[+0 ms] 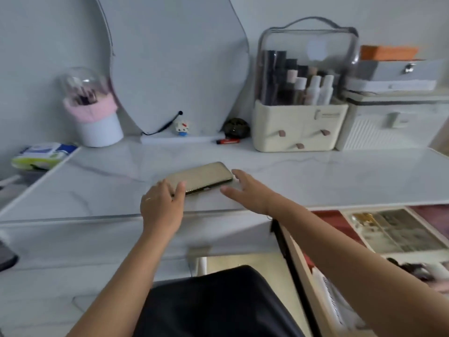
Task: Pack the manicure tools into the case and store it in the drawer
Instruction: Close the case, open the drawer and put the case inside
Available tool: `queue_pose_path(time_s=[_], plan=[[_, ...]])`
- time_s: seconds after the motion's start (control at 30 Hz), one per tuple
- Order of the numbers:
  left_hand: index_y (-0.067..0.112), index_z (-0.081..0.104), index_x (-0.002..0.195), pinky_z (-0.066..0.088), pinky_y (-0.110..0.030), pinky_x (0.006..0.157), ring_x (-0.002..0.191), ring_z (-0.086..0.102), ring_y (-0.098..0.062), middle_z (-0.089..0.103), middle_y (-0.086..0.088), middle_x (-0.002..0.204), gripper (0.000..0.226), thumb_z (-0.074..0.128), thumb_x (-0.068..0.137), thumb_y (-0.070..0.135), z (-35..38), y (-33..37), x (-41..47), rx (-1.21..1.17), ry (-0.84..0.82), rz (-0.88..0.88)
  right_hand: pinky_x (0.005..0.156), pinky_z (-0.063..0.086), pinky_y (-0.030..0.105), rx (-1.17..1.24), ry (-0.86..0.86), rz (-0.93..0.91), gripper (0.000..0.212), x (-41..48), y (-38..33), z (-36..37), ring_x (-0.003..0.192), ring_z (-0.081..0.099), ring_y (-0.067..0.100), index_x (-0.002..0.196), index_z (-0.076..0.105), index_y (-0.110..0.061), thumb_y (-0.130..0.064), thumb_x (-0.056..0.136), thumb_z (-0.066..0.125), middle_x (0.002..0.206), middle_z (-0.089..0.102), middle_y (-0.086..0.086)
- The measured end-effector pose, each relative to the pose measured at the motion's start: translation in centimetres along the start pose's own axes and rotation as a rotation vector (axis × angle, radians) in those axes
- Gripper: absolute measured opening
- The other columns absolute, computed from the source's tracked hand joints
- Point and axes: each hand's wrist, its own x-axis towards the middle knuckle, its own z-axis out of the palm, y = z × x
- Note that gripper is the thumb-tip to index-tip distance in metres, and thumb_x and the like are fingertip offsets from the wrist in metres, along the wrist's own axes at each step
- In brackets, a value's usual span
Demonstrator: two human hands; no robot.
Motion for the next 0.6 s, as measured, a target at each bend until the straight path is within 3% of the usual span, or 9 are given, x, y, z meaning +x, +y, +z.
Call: queue_pose_path(time_s=[0.1, 0.17, 0.27, 0.33, 0.43, 0.53, 0.6], plan=[[0.01, 0.044, 0.077, 0.031, -0.048, 0.101, 0.099, 0.055, -0.037, 0.059, -0.017, 0.084, 0.039, 0.036, 0.093, 0.046, 0.3, -0.2, 1.0, 0.065, -0.068, -0.051, 0.11, 0.028, 0.044, 0.023, 0.052, 0.056, 0.075, 3.6, -0.7, 0.9, 0.131, 0.038, 0.026, 0.144, 0.023, -0.017, -0.057, 0.085, 0.049, 0.144, 0.038, 0.006], [0.003, 0.05, 0.093, 0.029, -0.049, 0.104, 0.107, 0.052, -0.038, 0.061, -0.02, 0.097, 0.048, 0.035, 0.093, 0.049, 0.5, 0.3, 1.1, 0.041, -0.11, -0.063, 0.106, 0.032, 0.039, 0.098, 0.065, 0.079, 0.073, 4.9, -0.7, 1.3, 0.123, 0.043, 0.025, 0.141, 0.028, -0.014, -0.057, 0.085, 0.05, 0.135, 0.044, 0.004], [0.002, 0.048, 0.117, 0.037, -0.044, 0.098, 0.112, 0.05, -0.037, 0.059, -0.019, 0.114, 0.061, 0.033, 0.091, 0.055, 0.4, 1.4, 0.5, -0.064, -0.154, -0.071, 0.092, 0.034, 0.03, 0.274, 0.064, 0.095, 0.057, 4.4, -0.2, 0.7, 0.105, 0.041, 0.016, 0.12, 0.04, -0.013, -0.056, 0.085, 0.051, 0.113, 0.041, -0.003], [0.013, 0.047, 0.126, 0.038, -0.037, 0.094, 0.118, 0.049, -0.033, 0.058, -0.012, 0.122, 0.056, 0.034, 0.091, 0.056, 0.4, 2.7, -0.5, -0.174, -0.199, -0.055, 0.099, 0.033, 0.032, 0.427, 0.075, 0.1, 0.059, 2.7, 0.4, -0.7, 0.115, 0.041, 0.016, 0.127, 0.04, -0.013, -0.055, 0.086, 0.051, 0.119, 0.042, -0.004], [0.019, 0.039, 0.136, 0.031, -0.025, 0.09, 0.128, 0.043, -0.024, 0.05, -0.003, 0.134, 0.056, 0.039, 0.092, 0.053, 1.2, 6.2, -2.5, -0.351, -0.271, -0.02, 0.11, 0.027, 0.043, 0.644, 0.162, 0.099, 0.067, -1.2, 2.2, -4.0, 0.133, 0.035, 0.03, 0.133, 0.036, 0.003, -0.046, 0.089, 0.052, 0.143, 0.039, 0.014], [0.02, 0.038, 0.138, 0.027, -0.022, 0.092, 0.129, 0.04, -0.017, 0.048, 0.001, 0.135, 0.058, 0.039, 0.091, 0.054, 3.2, 10.4, -4.8, -0.454, -0.375, 0.028, 0.115, 0.025, 0.042, 0.736, 0.263, 0.106, 0.097, -6.2, 6.0, -7.5, 0.134, 0.038, 0.017, 0.142, 0.037, -0.014, -0.07, 0.067, 0.062, 0.146, 0.041, 0.003], [0.021, 0.04, 0.136, 0.031, -0.024, 0.097, 0.128, 0.042, -0.014, 0.048, 0.009, 0.132, 0.058, 0.039, 0.09, 0.056, 5.1, 13.3, -6.7, -0.524, -0.476, 0.071, 0.114, 0.027, 0.042, 0.749, 0.358, 0.141, 0.102, -9.9, 8.8, -9.8, 0.131, 0.043, 0.014, 0.138, 0.044, -0.018, -0.077, 0.057, 0.064, 0.142, 0.047, -0.003]])
